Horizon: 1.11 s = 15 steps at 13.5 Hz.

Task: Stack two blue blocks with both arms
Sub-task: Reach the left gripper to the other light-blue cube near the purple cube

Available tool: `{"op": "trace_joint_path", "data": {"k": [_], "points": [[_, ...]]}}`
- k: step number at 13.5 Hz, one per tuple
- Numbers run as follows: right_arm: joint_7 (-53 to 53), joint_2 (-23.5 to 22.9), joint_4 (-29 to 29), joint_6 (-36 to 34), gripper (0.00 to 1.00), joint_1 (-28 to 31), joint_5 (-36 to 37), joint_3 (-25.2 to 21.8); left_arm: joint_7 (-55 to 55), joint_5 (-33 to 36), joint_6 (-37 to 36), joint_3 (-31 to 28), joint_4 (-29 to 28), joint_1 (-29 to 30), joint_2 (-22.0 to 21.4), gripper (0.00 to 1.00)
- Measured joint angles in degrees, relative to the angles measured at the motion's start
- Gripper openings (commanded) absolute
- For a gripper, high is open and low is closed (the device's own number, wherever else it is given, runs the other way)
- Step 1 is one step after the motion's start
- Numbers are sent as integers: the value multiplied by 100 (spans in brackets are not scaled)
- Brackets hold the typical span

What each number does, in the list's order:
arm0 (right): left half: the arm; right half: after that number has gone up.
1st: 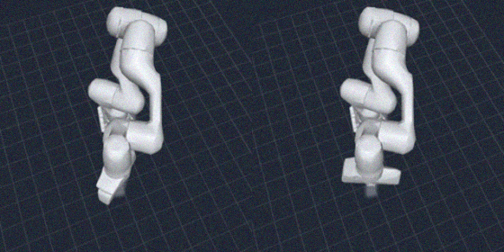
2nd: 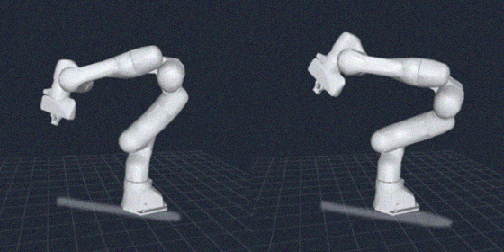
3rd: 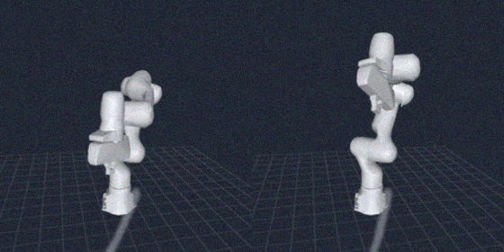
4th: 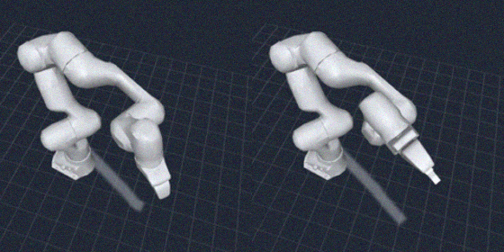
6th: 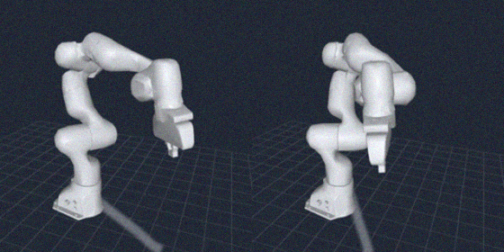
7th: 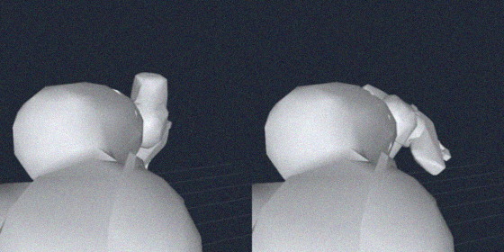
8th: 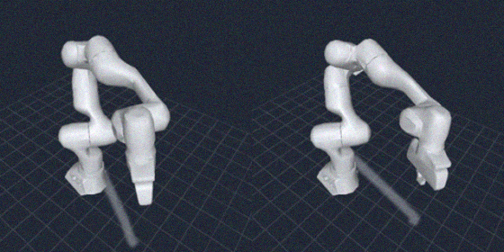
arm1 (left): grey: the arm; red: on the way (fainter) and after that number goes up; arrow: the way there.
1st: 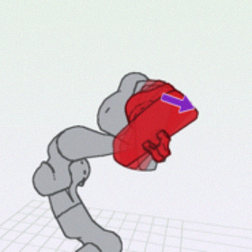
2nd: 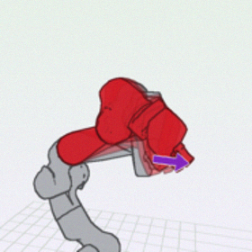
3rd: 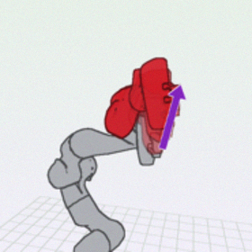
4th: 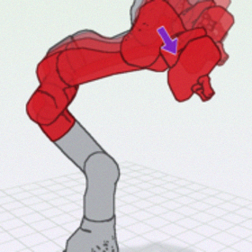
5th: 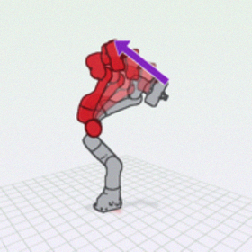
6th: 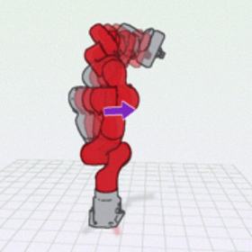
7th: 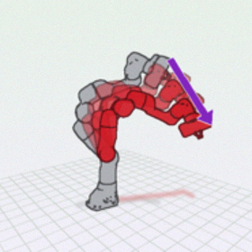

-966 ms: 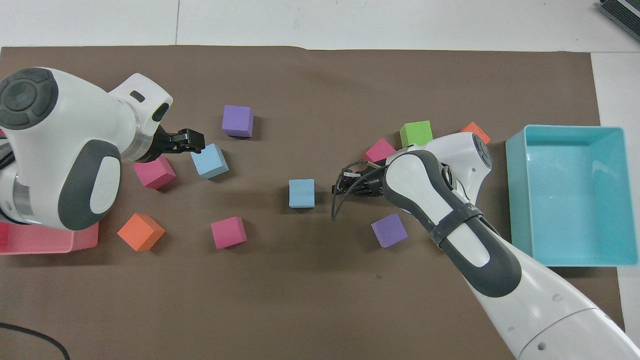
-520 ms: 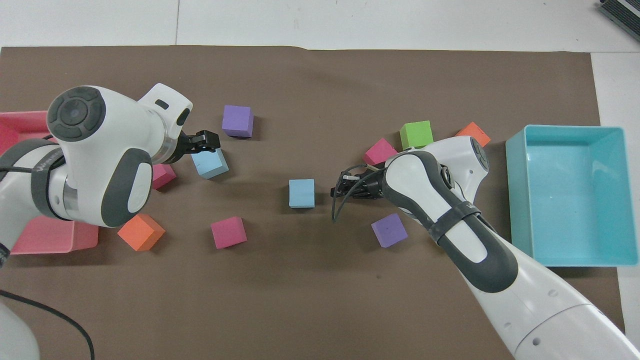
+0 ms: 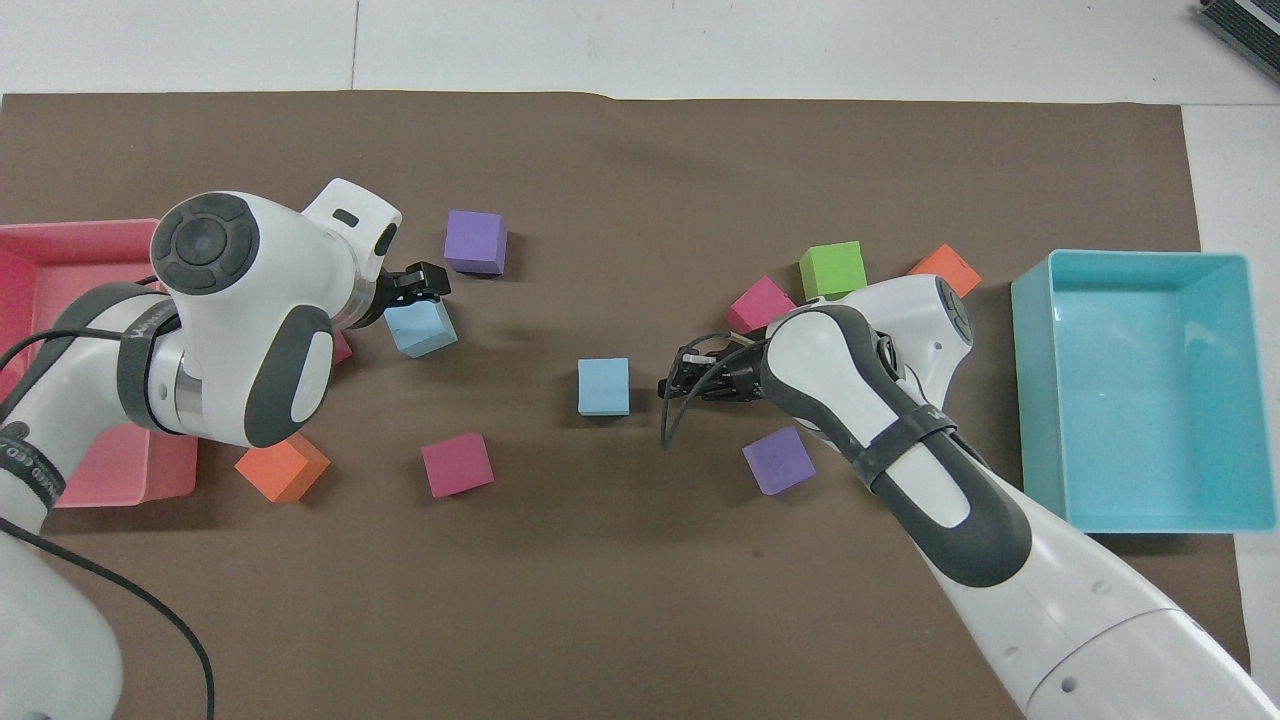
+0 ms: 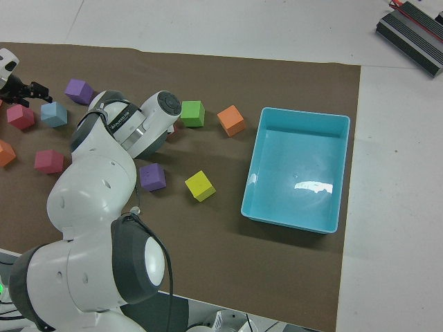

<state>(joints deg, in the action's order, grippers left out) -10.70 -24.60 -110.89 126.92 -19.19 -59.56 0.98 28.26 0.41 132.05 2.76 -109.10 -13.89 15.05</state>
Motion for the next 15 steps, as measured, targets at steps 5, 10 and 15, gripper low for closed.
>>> {"op": "trace_joint_path", "data": {"k": [5, 10, 15], "points": [[0, 0, -1, 0, 0, 0, -2, 1, 222, 3, 281, 0, -47, -1, 162, 100], [-1, 0, -1, 0, 0, -1, -113, 1, 473, 8, 344, 1, -73, -2, 323, 100], [-1, 0, -1, 0, 0, -13, -117, 1, 668, 8, 373, 16, -244, -171, 382, 100]]}}
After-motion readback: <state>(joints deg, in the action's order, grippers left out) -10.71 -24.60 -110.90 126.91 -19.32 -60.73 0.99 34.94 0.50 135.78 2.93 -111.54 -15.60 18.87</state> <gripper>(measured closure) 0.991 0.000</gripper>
